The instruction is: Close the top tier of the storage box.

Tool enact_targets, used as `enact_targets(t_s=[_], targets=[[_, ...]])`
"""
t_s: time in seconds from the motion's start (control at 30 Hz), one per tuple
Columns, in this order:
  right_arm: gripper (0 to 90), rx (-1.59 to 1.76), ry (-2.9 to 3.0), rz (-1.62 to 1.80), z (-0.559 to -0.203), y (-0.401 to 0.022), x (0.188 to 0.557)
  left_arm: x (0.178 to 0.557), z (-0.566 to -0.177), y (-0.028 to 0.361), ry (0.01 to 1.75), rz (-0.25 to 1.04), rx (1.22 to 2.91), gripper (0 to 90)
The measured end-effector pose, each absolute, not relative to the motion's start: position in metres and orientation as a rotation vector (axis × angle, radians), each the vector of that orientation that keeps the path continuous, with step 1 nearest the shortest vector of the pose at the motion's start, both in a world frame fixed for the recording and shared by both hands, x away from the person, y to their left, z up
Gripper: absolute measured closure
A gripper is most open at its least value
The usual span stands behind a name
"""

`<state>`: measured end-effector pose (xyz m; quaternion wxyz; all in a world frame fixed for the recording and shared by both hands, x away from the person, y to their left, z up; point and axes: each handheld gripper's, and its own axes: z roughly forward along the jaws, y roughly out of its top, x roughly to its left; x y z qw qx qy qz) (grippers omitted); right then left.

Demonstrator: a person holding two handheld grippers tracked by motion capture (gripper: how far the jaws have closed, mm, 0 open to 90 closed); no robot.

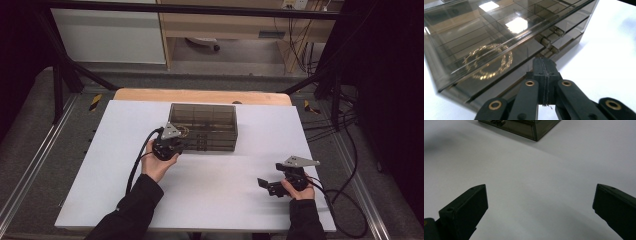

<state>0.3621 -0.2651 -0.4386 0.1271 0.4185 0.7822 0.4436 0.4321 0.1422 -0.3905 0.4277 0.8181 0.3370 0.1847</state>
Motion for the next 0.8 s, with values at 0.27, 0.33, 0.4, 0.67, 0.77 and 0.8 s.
enact_targets(t_s=[0.27, 0.33, 0.4, 0.67, 0.77, 0.8], targets=[[0.7, 1.223, 2.278, 1.291, -0.439, -0.264, 0.362, 0.418, -0.392, 0.169, 0.848, 0.431, 2.034, 70.2], [0.6, 1.219, 2.279, 1.293, -0.439, -0.265, 0.362, 0.416, -0.394, 0.175, 0.856, 0.422, 2.027, 63.4], [0.7, 1.222, 2.279, 1.301, -0.439, -0.264, 0.362, 0.412, -0.397, 0.182, 0.859, 0.42, 2.03, 55.0], [0.6, 1.215, 2.291, 1.295, -0.441, -0.263, 0.362, 0.392, -0.41, 0.214, 0.854, 0.485, 2.053, 28.1], [0.7, 1.219, 2.288, 1.299, -0.441, -0.263, 0.362, 0.386, -0.415, 0.228, 0.869, 0.475, 2.045, 19.2], [0.7, 1.216, 2.288, 1.299, -0.441, -0.263, 0.362, 0.384, -0.417, 0.232, 0.873, 0.476, 2.044, 18.1]])
